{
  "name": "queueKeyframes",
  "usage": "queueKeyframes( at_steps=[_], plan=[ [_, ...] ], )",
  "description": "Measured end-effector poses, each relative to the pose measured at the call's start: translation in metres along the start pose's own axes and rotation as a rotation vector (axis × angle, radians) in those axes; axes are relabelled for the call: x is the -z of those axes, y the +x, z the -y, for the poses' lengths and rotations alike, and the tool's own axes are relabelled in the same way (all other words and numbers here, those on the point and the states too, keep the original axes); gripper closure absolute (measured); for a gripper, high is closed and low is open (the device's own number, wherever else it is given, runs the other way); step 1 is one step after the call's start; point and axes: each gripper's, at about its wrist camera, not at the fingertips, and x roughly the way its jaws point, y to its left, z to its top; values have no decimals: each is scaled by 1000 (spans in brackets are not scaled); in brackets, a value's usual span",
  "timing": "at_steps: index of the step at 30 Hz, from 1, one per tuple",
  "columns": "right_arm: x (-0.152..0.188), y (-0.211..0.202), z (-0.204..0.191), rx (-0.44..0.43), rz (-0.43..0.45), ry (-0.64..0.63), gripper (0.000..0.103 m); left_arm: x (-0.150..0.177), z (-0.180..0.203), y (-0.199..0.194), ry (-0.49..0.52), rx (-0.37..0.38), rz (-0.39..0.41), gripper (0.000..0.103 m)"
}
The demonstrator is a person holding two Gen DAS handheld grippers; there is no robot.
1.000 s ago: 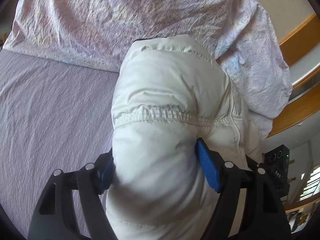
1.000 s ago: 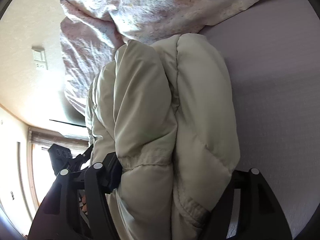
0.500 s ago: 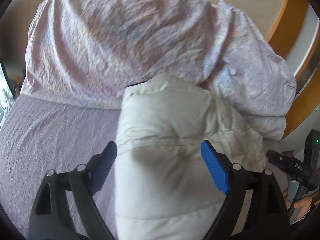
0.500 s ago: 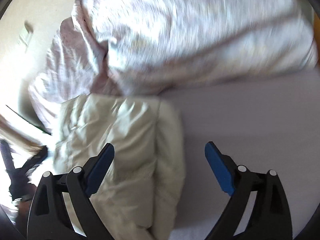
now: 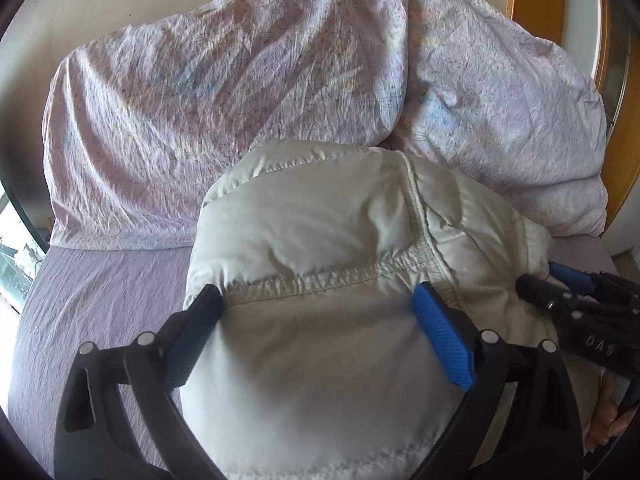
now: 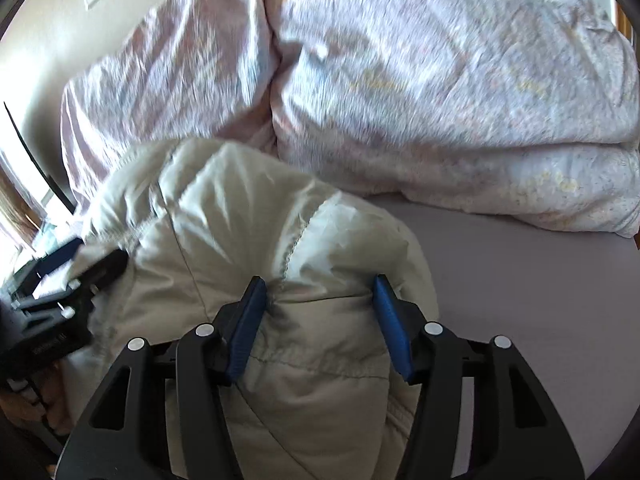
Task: Fold large clothes
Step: 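Lower the bundle onto the bed and press it with both grippers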
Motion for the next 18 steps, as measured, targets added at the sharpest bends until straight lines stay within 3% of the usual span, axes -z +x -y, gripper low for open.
queueKeyframes(
  at_steps=[6, 18],
  plan=[
    [0, 24, -3, 5, -28, -6, 41, 2, -2, 17, -5, -14, 1, 2],
    [13, 41, 1, -6, 14, 24, 35, 12, -4, 26, 3, -32, 42, 2]
  ],
)
